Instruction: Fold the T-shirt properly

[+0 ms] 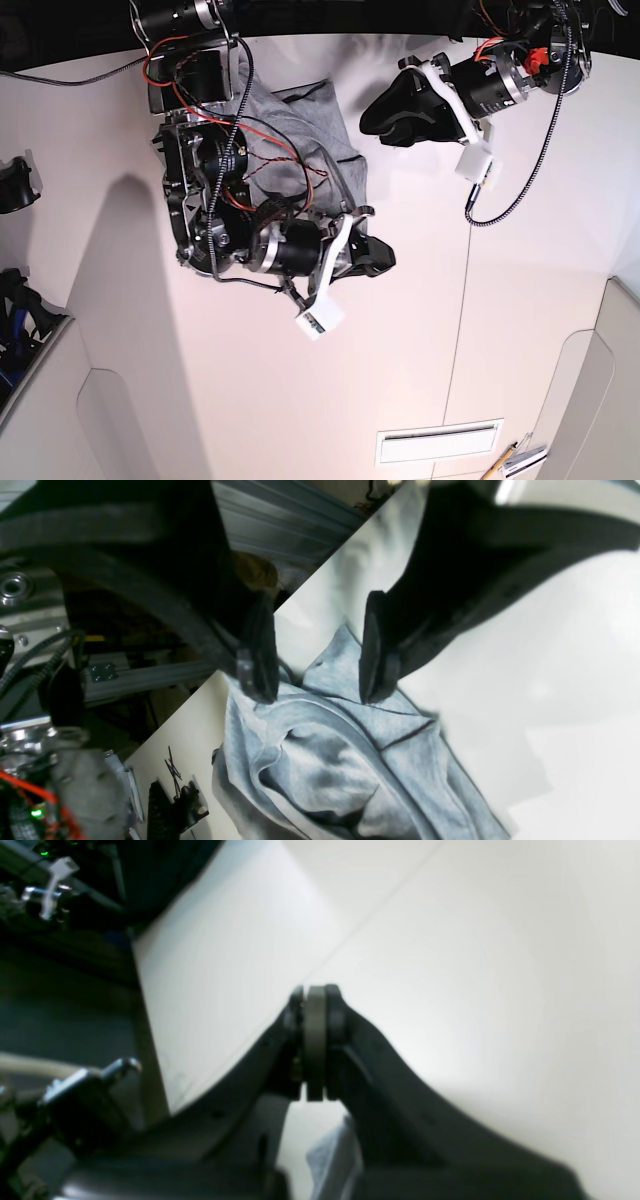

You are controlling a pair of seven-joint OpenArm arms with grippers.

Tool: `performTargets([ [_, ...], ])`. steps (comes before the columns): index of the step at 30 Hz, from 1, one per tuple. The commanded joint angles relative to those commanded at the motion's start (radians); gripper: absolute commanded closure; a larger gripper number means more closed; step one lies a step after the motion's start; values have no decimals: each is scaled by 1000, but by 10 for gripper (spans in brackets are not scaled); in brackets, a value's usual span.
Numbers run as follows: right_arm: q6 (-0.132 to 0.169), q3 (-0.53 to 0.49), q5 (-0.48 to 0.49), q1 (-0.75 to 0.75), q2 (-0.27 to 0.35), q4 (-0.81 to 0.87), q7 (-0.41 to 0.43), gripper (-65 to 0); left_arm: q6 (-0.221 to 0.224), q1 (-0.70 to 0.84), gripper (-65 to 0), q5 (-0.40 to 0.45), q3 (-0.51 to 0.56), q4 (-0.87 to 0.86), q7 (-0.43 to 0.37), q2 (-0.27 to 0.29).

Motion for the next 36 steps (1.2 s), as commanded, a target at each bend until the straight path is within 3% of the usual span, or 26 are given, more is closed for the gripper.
performTargets([
  [2,0,40,5,-60,37,116,-24,0,0,0,-292,0,0,0,0,0],
  [6,0,105,50,-220,180,293,-34,0,0,0,-292,0,0,-1,0,0],
  [9,0,137,98,-347,258,346,-33,0,0,0,-292,0,0,-1,-1,0],
  [12,1,140,127,-452,299,353,-5,0,0,0,-292,-1,0,-1,-3,0],
  [18,1,83,127,-570,291,336,23,0,0,-1,-292,-1,0,-1,-28,0],
  [24,1,-159,117,-576,290,328,46,0,0,-3,-292,-3,0,-1,-27,0],
  [27,11,-222,116,-576,288,329,50,0,0,-3,-292,-37,-1,0,-27,0],
  [31,11,-159,109,-562,219,352,60,0,0,-3,-284,-62,-1,17,-6,0],
  [36,11,2,99,-422,145,385,61,0,0,-3,-89,-128,60,43,79,0],
])
